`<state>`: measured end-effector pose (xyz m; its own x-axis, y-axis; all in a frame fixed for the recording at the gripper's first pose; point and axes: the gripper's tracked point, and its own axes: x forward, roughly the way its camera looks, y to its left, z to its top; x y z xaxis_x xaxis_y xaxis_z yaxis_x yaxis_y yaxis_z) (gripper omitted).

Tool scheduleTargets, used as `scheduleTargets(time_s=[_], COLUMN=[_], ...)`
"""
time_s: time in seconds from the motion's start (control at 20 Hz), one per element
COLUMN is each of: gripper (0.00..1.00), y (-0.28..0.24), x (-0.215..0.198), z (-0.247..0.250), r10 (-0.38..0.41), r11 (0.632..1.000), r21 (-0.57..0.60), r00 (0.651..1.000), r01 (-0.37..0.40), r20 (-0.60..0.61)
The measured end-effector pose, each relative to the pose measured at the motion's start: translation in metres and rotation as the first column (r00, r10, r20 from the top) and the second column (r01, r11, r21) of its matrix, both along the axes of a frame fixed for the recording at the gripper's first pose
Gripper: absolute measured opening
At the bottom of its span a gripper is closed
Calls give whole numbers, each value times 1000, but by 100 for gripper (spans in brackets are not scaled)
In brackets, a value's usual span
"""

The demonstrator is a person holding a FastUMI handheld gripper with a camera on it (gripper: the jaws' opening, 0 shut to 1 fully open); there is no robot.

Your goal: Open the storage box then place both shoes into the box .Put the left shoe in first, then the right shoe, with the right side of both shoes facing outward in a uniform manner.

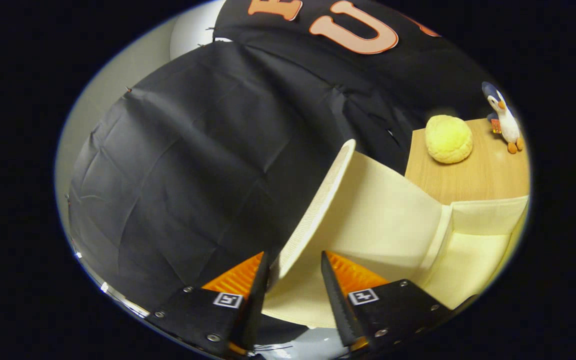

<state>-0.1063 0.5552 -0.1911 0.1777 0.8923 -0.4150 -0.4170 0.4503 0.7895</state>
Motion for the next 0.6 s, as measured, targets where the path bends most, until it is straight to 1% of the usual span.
scheduleTargets(time_s=[0.05,0.1,0.2,0.3,0.45,0.6], gripper=[72,83,90,92,95,96], y=[-2,-5,-24,-54,-112,-183], x=[-1,-3,3,15,26,41], z=[-5,-8,-14,-21,-34,-60], r10=[3,2,-18,-44,-79,-137], r11=[1000,1000,998,993,978,940], r21=[-10,-15,-54,-107,-179,-283], r00=[1000,1000,1000,996,987,971], r01=[-3,-2,19,53,104,190], r20=[-1,-3,23,77,142,198])
